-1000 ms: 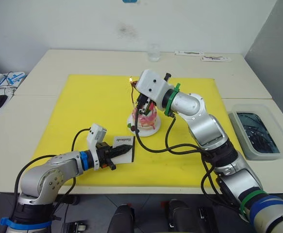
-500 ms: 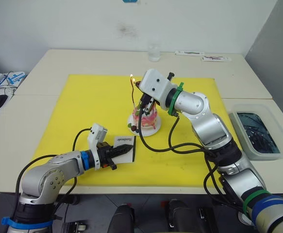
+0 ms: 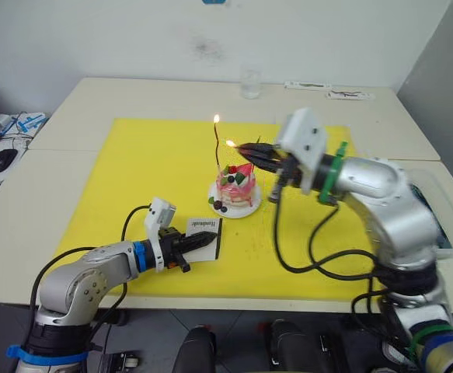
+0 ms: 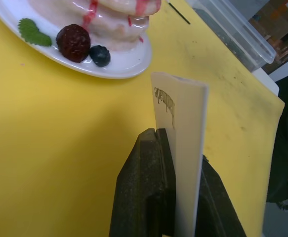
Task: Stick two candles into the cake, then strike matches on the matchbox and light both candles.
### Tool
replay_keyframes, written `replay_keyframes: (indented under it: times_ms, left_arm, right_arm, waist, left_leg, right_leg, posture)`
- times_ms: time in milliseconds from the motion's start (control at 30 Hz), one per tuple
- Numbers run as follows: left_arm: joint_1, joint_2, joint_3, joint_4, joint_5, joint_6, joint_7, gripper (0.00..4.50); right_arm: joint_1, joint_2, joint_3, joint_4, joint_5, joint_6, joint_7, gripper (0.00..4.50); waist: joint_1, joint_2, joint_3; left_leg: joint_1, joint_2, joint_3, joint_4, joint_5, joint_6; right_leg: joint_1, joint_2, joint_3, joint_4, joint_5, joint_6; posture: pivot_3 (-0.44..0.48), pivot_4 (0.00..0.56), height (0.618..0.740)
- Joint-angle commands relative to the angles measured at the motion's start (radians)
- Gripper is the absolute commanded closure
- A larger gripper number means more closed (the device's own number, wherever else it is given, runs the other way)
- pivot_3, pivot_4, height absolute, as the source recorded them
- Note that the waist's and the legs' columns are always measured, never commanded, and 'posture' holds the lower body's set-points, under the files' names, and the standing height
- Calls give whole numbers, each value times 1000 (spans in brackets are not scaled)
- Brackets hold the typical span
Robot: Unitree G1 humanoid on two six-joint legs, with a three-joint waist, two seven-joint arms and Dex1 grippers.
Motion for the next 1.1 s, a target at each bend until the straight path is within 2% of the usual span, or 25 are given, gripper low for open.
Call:
replay_keyframes:
  times_ms: [33, 167, 267, 333, 467, 633, 733, 1100]
  left_arm:
    - [3, 15, -5, -23, -29, 21, -32, 4500]
    - [4, 21, 11, -33, -48, 35, -41, 4500]
    - [8, 14, 3, -46, -55, 39, -37, 4500]
    - [11, 8, -2, -51, -57, 40, -36, 4500]
    - [12, -10, -10, -58, -58, 40, -27, 4500]
    - [9, -23, -14, -67, -58, 44, -20, 4500]
    - [9, -22, -10, -68, -57, 43, -20, 4500]
    - [24, -18, 5, -85, -68, 46, -13, 4500]
  right_arm:
    - [61, -121, -196, -94, 66, 84, 15, 4473]
    - [272, -287, -413, -74, 41, 64, 21, 4473]
    - [451, -336, -532, -3, -7, -31, 3, 4473]
    - [532, -320, -594, 44, -20, -60, -30, 4473]
    - [632, -292, -629, 153, -78, -159, -114, 4473]
    - [644, -297, -590, 261, -112, -181, -185, 4473]
    - [624, -299, -584, 295, -120, -170, -232, 3868]
    - [579, -309, -590, 276, -91, -232, -276, 29]
  waist:
    - [-1, 0, 0]
    - [0, 0, 0]
    - [-2, 0, 0]
    - [-3, 0, 0]
    - [-4, 0, 0]
    - [-5, 0, 0]
    - [-5, 1, -1]
    - [-3, 2, -1]
  left_leg:
    - [0, 0, 0, 0, 0, 0]
    - [0, 0, 1, -1, 0, 0]
    - [0, 0, 2, -2, 0, 0]
    - [0, 0, 3, -2, 0, 0]
    - [1, 0, 4, 0, 0, 0]
    - [2, 0, 6, 2, 0, 1]
    - [2, 0, 6, 2, 0, 1]
    - [1, 0, 5, 1, 0, 1]
  right_leg:
    - [0, 0, 0, 0, 0, 0]
    - [0, 0, 0, -1, -1, -1]
    - [-1, 0, 1, -1, -1, 0]
    - [0, 0, 2, -1, -1, 0]
    - [0, 0, 3, 0, -1, 1]
    - [0, 0, 4, 0, 0, 2]
    - [1, 0, 4, 0, 0, 2]
    - [0, 0, 4, 0, 0, 2]
  posture:
    - [0, 150, 740]
    - [0, 150, 740]
    - [0, 150, 740]
    - [0, 150, 740]
    - [0, 150, 740]
    - [0, 150, 740]
    - [0, 150, 740]
    - [0, 150, 740]
